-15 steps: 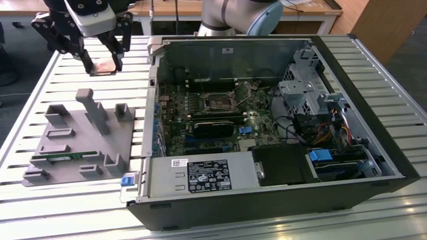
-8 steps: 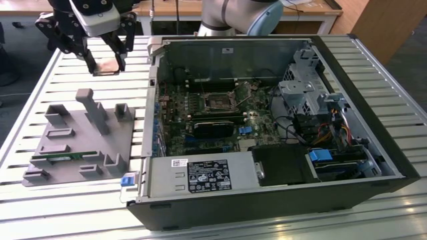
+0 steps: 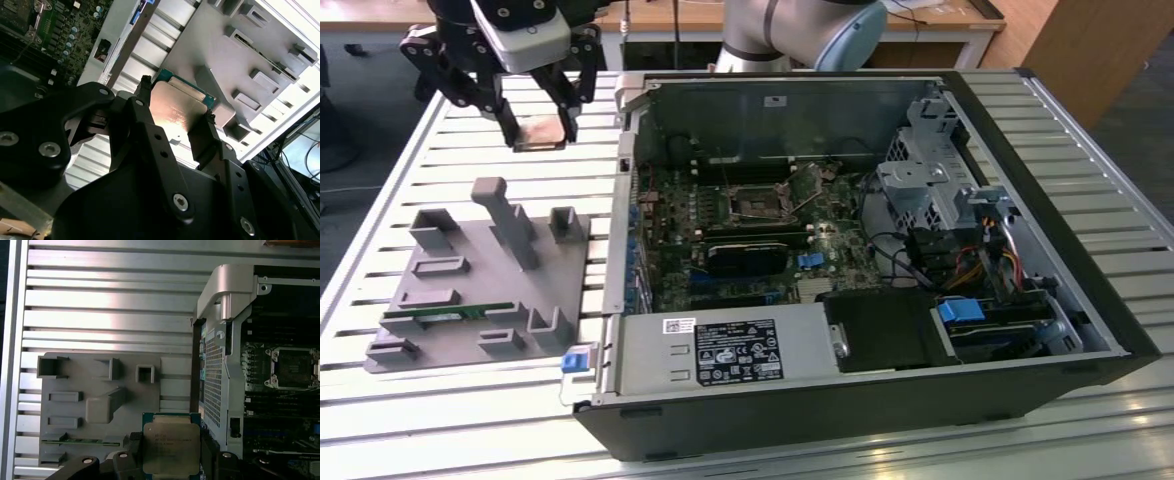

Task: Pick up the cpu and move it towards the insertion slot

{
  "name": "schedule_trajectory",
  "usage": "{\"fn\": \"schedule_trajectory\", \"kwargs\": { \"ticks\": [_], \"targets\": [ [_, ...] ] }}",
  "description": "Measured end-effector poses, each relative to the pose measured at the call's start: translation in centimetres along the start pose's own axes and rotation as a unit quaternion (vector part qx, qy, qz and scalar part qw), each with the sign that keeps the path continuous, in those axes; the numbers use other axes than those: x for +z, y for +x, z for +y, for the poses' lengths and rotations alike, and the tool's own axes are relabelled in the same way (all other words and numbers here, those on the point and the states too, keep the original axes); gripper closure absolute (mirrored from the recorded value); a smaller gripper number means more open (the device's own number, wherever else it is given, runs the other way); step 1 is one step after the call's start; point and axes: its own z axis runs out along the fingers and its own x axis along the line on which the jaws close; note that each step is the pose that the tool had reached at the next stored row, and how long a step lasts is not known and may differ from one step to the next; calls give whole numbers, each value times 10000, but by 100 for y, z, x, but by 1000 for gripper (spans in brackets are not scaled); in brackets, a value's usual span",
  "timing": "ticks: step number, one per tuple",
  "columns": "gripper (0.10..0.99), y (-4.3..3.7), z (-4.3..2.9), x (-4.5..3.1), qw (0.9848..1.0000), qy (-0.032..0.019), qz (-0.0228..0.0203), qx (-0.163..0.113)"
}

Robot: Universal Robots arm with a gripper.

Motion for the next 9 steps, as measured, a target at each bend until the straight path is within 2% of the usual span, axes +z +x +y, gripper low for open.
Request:
{"fn": "schedule_trajectory", "kwargs": {
  "ticks": [9],
  "targets": [
    [541,-62,-1,0,10000,0,0,0]
  ]
}}
